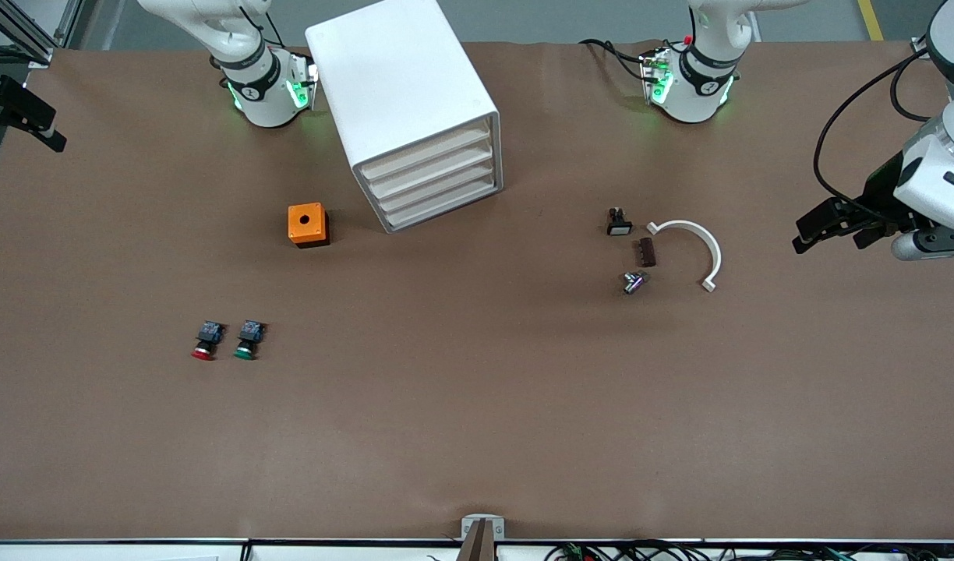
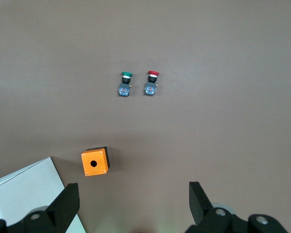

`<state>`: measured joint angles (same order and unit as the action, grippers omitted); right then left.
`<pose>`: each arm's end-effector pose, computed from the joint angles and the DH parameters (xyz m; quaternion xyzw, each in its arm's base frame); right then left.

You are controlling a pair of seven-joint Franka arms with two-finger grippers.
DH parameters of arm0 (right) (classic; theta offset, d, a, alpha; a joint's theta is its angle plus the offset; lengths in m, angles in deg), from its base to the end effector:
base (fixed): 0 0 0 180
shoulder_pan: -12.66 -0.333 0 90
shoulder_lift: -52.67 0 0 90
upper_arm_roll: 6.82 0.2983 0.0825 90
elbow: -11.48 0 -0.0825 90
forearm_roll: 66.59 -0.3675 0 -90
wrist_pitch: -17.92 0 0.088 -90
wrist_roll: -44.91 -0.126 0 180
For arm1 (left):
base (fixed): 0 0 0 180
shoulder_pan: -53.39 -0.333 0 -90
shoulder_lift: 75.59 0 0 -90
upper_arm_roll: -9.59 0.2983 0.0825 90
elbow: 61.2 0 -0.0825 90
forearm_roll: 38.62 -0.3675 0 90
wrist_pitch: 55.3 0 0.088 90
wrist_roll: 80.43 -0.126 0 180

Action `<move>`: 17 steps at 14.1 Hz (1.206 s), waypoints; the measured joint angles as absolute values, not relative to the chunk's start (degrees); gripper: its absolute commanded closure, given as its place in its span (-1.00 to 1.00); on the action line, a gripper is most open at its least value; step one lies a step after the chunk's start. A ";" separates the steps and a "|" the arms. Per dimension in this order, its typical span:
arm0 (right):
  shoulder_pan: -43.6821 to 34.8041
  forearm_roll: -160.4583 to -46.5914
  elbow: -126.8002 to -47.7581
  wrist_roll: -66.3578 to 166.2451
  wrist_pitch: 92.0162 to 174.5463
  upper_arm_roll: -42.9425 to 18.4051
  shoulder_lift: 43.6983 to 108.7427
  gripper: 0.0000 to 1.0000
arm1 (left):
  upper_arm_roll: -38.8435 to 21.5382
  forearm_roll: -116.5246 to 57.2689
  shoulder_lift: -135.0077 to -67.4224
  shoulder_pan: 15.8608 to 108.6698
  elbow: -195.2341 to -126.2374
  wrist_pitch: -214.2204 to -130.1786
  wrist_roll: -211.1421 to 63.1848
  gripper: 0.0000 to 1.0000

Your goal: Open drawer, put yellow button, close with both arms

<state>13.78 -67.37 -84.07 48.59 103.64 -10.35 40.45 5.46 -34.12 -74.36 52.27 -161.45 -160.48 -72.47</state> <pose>0.4646 -0.0394 0.6442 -0.9997 0.0073 -0.0216 0.0118 0.5519 -0.0371 0.5413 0.9965 0.0513 0.0498 0.0426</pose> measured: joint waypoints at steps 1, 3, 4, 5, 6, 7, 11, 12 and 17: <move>13.78 -67.37 -84.00 48.59 103.64 -10.35 40.45 -1.00 | 6.29 -34.37 -74.36 53.22 -161.34 -160.48 -72.47 -1.00; 13.78 -67.37 -83.83 48.59 103.44 -10.35 40.46 -1.00 | 6.70 -34.70 -74.36 53.59 -161.18 -160.47 -72.47 -1.00; 13.78 -67.37 -83.67 48.59 103.26 -10.35 40.46 -1.00 | 6.71 -35.31 -74.36 53.59 -161.08 -160.47 -72.47 -1.00; 13.78 -67.37 -83.53 48.59 103.06 -10.35 40.46 -1.00 | 6.70 -36.23 -74.31 53.60 -160.87 -160.47 -72.47 -1.00; 13.78 -67.37 -83.47 48.58 102.86 -10.35 40.46 -1.00 | 6.72 -36.86 -74.11 53.57 -160.51 -160.46 -72.45 -1.00; 13.78 -67.37 -83.45 48.58 102.49 -10.35 40.46 -1.00 | 6.80 -37.18 -73.66 53.54 -160.07 -160.32 -72.44 -1.00; 13.78 -67.37 -83.43 48.59 101.32 -10.35 40.47 -1.00 | 7.23 -37.40 -71.47 53.32 -158.51 -155.18 -72.44 -1.00; 13.78 -67.37 -83.43 48.59 101.32 -10.35 40.47 -1.00 | 7.26 -37.41 -71.29 53.18 -158.33 -154.54 -72.45 -1.00; 13.78 -67.37 -83.43 48.59 101.32 -10.33 40.47 -1.00 | 7.25 -37.41 -71.30 53.13 -157.02 -154.25 -72.45 -1.00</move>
<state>13.78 -67.37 -83.43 48.59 101.32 -10.33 40.47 7.25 -37.41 -71.30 53.13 -157.02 -154.25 -72.45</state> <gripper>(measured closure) 0.000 0.000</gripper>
